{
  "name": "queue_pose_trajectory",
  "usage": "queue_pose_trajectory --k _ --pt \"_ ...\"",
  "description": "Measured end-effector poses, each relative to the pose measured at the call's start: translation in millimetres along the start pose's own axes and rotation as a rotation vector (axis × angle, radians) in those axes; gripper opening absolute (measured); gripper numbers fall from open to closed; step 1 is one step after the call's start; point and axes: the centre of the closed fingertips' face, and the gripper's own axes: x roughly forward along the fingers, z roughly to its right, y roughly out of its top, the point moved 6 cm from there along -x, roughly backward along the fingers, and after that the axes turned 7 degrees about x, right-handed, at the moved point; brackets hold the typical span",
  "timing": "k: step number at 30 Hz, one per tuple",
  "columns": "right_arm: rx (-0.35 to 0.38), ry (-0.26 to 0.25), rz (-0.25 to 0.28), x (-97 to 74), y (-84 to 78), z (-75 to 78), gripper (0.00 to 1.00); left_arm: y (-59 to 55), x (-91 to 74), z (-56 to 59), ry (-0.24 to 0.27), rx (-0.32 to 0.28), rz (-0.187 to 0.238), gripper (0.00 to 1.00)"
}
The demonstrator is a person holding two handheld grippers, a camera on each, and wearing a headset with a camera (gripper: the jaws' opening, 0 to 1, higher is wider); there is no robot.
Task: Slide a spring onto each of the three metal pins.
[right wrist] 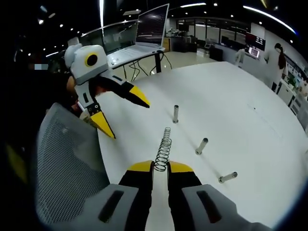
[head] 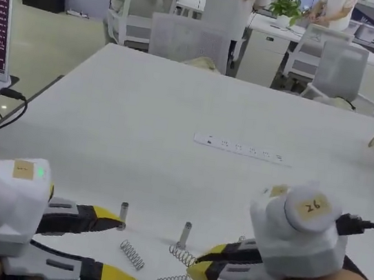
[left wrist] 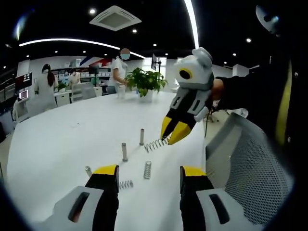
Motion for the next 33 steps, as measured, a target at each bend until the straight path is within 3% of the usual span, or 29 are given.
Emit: queue_pose_trajectory --k 7,10,18,33 --pt "-0.032 0.041 -0.018 0.2 7.7 -10.0 0.09 -1.5 9.1 0.2 -0.028 0.066 -0.017 0.39" --pt "-0.043 0.072 -0.032 2.2 11.3 -15.4 0.09 -2.2 12.6 -0.4 -0.026 0.14 -0.02 0.34" --pt "-0.048 0.117 -0.061 6.0 15.1 -23.3 0.09 -1.4 17.5 5.7 -0.04 0.249 -0.017 0.19" --pt "-0.035 0.151 -0.101 8.9 11.3 -30.4 0.09 -2.2 25.5 15.9 -0.076 0.356 -0.045 0.07"
